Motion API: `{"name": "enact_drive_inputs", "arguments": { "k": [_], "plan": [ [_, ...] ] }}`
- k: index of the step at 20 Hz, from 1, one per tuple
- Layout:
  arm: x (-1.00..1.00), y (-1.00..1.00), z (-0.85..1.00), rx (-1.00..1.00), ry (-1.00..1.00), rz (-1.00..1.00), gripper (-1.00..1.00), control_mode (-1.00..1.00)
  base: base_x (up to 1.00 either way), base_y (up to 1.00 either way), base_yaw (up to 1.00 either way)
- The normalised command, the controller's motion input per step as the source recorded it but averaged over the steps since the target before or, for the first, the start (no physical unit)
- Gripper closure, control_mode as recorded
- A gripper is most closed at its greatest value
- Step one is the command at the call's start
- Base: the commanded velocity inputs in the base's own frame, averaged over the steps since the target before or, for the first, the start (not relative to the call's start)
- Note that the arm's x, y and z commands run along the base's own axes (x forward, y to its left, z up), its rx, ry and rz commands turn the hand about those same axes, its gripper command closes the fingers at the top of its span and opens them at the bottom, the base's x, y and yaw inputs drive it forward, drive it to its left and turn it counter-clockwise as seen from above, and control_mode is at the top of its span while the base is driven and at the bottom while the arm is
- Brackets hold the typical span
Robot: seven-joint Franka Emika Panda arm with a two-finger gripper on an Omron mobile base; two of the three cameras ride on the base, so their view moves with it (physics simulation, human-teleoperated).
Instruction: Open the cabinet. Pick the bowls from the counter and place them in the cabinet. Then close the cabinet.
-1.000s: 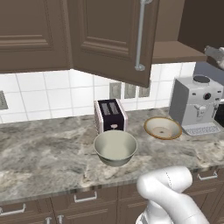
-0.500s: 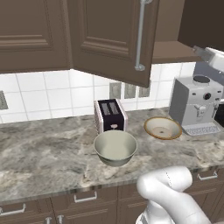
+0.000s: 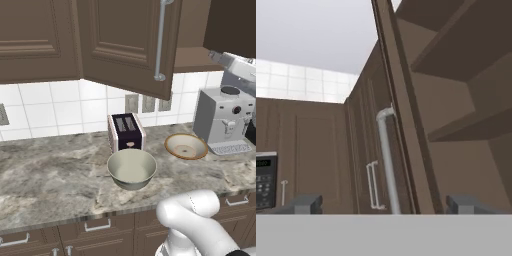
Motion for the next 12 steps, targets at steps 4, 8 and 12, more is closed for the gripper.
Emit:
{"name": "enact_drive_inputs", "arguments": {
  "k": [4,8,12],
  "plan": [
    [0.21,0.04,0.0,0.0,0.0,0.04,-1.0,-1.0,0.0,0.0,0.0],
    [0.17,0.31,-0.14,0.0,0.0,0.03,-1.0,-1.0,0.0,0.0,0.0],
    [0.58,0.23,-0.27,0.0,0.06,0.03,-1.0,-1.0,0.0,0.0,0.0]
  ]
}}
